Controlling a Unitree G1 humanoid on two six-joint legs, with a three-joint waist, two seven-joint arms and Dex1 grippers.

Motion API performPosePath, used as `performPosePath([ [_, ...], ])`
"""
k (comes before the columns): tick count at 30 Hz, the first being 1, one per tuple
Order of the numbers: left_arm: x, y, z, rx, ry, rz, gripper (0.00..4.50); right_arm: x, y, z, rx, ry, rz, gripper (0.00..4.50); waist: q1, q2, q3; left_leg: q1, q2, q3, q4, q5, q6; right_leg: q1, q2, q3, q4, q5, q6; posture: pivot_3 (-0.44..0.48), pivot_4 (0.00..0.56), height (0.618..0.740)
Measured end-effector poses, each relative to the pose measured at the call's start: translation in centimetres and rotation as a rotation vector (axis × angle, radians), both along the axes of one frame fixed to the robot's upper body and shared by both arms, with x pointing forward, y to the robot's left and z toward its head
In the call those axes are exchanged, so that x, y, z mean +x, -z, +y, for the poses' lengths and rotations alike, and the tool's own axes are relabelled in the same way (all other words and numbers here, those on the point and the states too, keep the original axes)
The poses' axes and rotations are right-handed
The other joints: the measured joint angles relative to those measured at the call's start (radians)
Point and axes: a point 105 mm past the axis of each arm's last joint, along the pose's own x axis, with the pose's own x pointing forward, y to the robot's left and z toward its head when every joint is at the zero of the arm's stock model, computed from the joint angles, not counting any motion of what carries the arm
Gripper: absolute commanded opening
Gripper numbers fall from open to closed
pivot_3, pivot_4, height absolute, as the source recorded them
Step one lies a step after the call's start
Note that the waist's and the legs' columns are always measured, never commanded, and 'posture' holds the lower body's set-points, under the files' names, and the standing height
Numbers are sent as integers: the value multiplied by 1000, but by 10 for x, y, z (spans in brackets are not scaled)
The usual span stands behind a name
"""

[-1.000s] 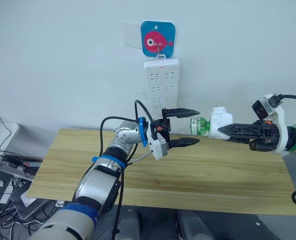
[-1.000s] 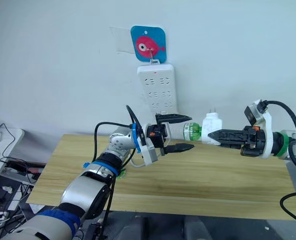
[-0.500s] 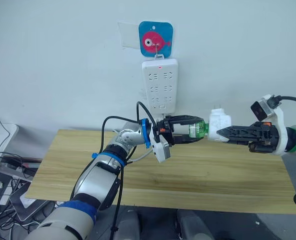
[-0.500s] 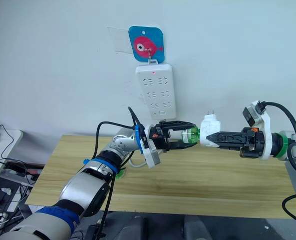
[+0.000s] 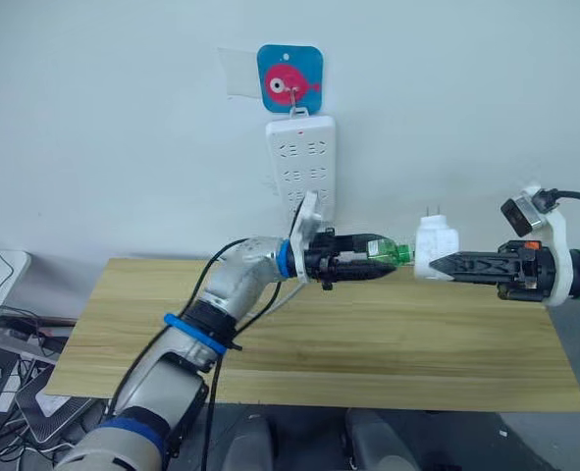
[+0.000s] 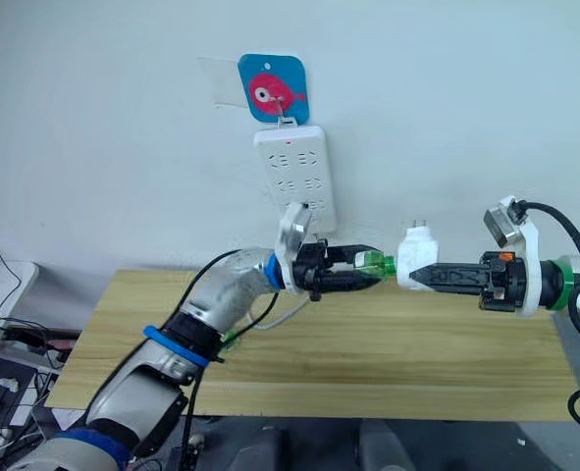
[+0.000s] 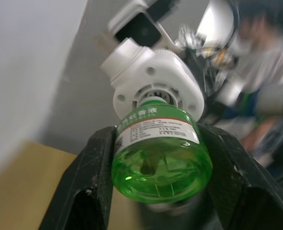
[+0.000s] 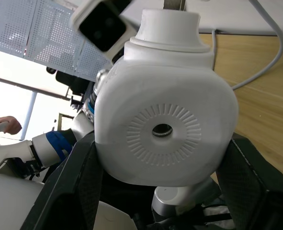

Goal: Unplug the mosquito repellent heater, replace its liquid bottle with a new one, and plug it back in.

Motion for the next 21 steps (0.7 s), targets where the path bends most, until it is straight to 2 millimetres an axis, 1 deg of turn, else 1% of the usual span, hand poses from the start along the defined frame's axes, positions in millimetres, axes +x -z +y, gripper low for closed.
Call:
performPosePath([
  [1, 0, -3, 0, 9, 47, 164, 2232, -1, -3, 0, -2, -8, -10, 2970, -1, 0, 0, 0, 0, 0, 1, 1, 1, 0, 0, 0, 1, 0, 1, -85, 133, 740],
  [2, 0, -3, 1, 15, 64, 220, 2232, -1, -3, 1, -5, -11, -15, 2970, -1, 0, 0, 1, 0, 0, 1, 1, 1, 0, 0, 0, 1, 0, 1, -85, 133, 740],
  [4, 1, -3, 2, 31, 117, 385, 2232, -2, -4, 0, -13, -12, -18, 2970, -2, 0, 0, 1, 0, 0, 1, 1, 1, 0, 0, 0, 2, 0, 1, -85, 133, 740],
  [5, 0, -2, 4, 36, 129, 421, 2232, -2, -4, 0, -12, -16, -18, 2970, -2, 0, 0, 1, 0, 0, 0, 1, 1, 0, 0, 0, 2, 0, 0, -85, 133, 740],
  [7, 1, 0, 12, 47, 124, 439, 2232, -5, -1, -3, -30, -14, 0, 2970, -4, 0, 0, 1, 0, 1, 0, 2, 0, -1, 1, 1, 1, 0, -1, -96, 136, 740],
  [11, 3, 4, 33, 59, 85, 455, 2232, -4, 6, -23, -74, 58, 34, 2970, -4, 0, 0, 0, 0, 2, -1, 3, -2, -1, 0, 1, 1, 0, -1, -92, 143, 740],
  [14, 2, 4, 39, 59, 71, 449, 2232, 0, 5, -33, -94, 99, 25, 2970, -1, 0, 0, 1, 0, 2, 0, 3, -2, -1, 0, 1, 1, 0, -1, -82, 151, 740],
  [15, 0, 5, 41, 63, 68, 440, 2232, 4, 10, -39, -128, 134, 18, 2970, 0, 0, 0, 1, 0, 2, 0, 3, -1, -1, 0, 1, 1, 0, -1, -79, 152, 740],
  [17, -2, 8, 44, 67, 54, 433, 2232, 15, 27, -55, -239, 229, 18, 2970, 0, -1, 0, 1, 0, 2, 0, 3, -2, -1, 0, 2, 2, 0, -1, -73, 154, 740],
  [18, -1, 9, 46, 70, 45, 437, 2232, 20, 40, -63, -322, 267, 20, 2970, 0, -1, 0, 2, 0, 2, 0, 3, -2, -1, 0, 2, 2, 0, 0, -67, 156, 740],
  [20, -1, 11, 47, 76, 33, 435, 2232, 30, 81, -81, -540, 325, 42, 2970, 1, -1, 1, 2, 0, 2, 0, 3, -2, -1, 0, 2, 2, 0, 1, -59, 159, 740],
  [21, -2, 12, 46, 79, 33, 430, 2232, 32, 99, -88, -613, 338, 62, 2970, 1, -1, 1, 2, 0, 2, 0, 3, -2, -1, 0, 2, 2, 0, 1, -52, 162, 740],
])
